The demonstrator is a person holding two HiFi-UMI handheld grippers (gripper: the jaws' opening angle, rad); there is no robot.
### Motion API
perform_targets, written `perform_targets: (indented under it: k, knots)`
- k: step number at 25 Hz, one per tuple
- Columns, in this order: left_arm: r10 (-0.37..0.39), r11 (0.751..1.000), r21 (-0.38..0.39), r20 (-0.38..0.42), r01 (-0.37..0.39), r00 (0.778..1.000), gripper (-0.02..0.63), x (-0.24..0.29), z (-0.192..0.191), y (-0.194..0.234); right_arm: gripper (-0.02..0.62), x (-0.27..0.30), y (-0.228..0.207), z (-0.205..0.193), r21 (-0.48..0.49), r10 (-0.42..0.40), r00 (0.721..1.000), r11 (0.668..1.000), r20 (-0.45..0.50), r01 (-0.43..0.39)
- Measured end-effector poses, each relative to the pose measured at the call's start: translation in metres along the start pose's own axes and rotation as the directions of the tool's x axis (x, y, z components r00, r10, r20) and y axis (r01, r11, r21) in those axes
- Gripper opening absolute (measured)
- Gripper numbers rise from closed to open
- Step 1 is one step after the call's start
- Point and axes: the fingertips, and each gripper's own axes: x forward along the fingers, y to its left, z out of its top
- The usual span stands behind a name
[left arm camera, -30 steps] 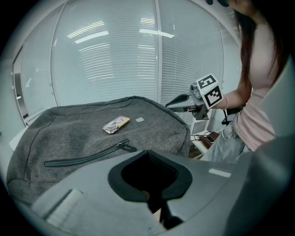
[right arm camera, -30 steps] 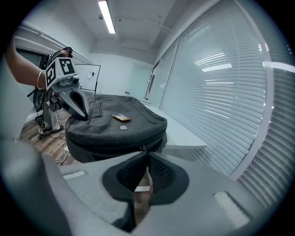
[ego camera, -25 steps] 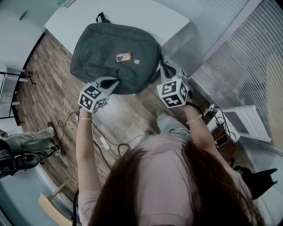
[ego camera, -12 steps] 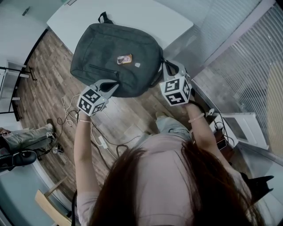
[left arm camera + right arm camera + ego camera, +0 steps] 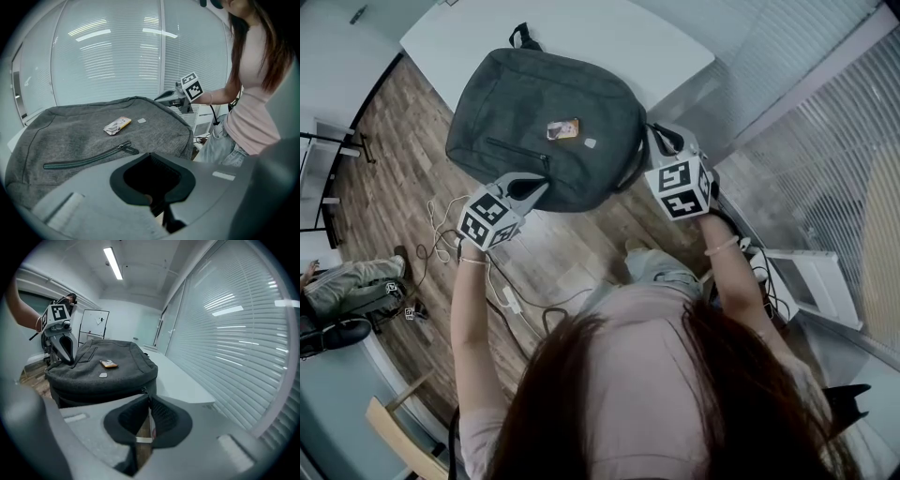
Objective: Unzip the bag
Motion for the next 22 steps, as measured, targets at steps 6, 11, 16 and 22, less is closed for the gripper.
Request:
perform_targets:
  k: [6,11,16,22]
  knots:
    - [-0.037,0.999,-0.034,-0.029,0.036,0.999,0.009,0.002,0.000,0.000,0.021,0.009,-0.008,0.003,-0.020,0.015,1.000,1.000,0.003,-0.015]
    - [-0.040,0.999,-0.037,-0.030,0.039,0.999,0.009,0.002,0.001,0.000,0.021,0.017,-0.014,0.006,-0.031,0.039,0.999,0.999,0.014,-0.038]
    - [-0.036,0.999,-0.035,-0.027,0.036,0.999,0.009,0.002,0.000,0.002,0.023,0.025,-0.019,0.009,-0.030,0.076,0.997,0.997,0.028,-0.076]
    - [-0.038,0.999,-0.033,-0.026,0.037,0.999,0.009,0.003,0.000,0.001,0.023,0.034,-0.024,0.009,-0.037,0.121,0.992,0.992,0.043,-0.119]
